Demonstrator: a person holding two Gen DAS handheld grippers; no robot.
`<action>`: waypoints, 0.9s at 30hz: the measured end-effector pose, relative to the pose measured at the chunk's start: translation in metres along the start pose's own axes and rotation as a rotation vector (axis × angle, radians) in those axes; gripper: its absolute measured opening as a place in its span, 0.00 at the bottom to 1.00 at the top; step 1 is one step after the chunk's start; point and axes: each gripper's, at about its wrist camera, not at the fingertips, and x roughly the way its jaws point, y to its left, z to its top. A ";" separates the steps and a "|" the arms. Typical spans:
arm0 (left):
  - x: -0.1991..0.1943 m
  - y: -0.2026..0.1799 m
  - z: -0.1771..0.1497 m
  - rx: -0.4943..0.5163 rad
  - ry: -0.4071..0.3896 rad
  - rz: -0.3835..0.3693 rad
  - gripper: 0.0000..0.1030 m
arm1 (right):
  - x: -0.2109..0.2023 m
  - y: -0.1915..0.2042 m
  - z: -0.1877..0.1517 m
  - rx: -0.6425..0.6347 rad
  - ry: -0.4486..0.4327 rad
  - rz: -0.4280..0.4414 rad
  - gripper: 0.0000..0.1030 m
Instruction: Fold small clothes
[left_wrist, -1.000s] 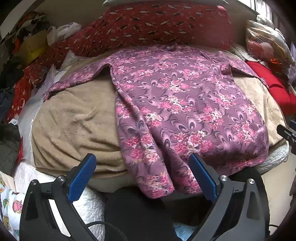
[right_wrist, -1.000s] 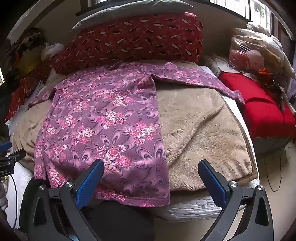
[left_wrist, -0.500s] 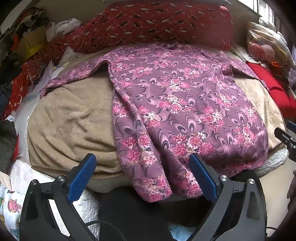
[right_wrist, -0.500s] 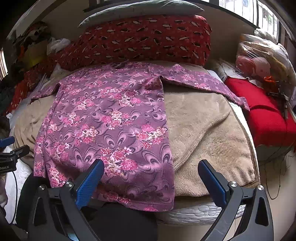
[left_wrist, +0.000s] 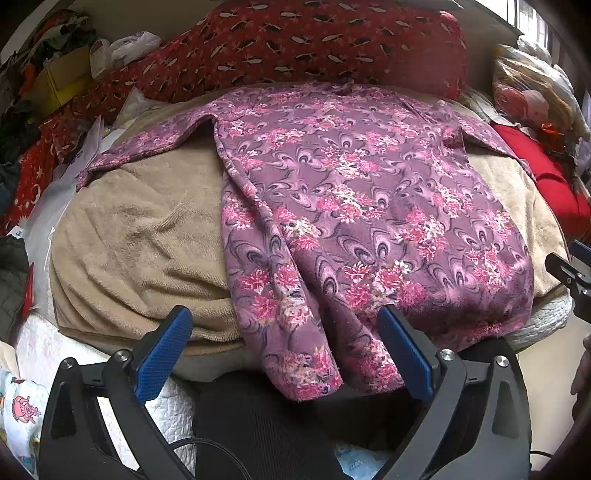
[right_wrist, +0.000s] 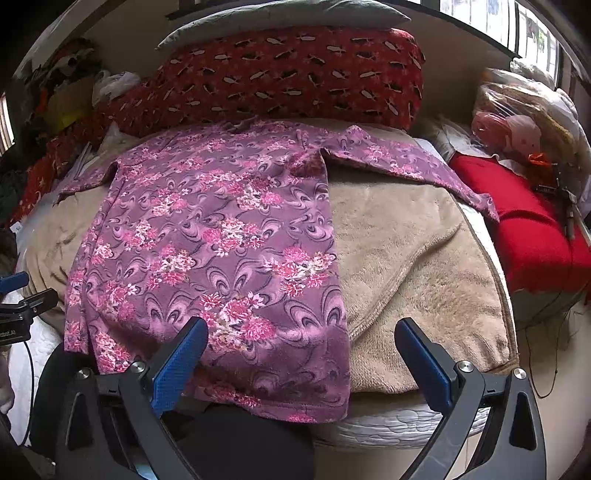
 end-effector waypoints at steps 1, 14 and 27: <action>-0.001 0.000 0.000 0.000 -0.003 -0.001 0.98 | -0.001 0.001 0.000 -0.001 -0.002 -0.001 0.98; -0.025 0.001 -0.005 -0.002 -0.053 -0.036 0.98 | -0.021 0.001 -0.002 0.007 -0.051 0.002 0.99; -0.042 0.000 -0.011 -0.001 -0.073 -0.052 0.98 | -0.044 0.000 -0.008 0.018 -0.112 0.012 0.99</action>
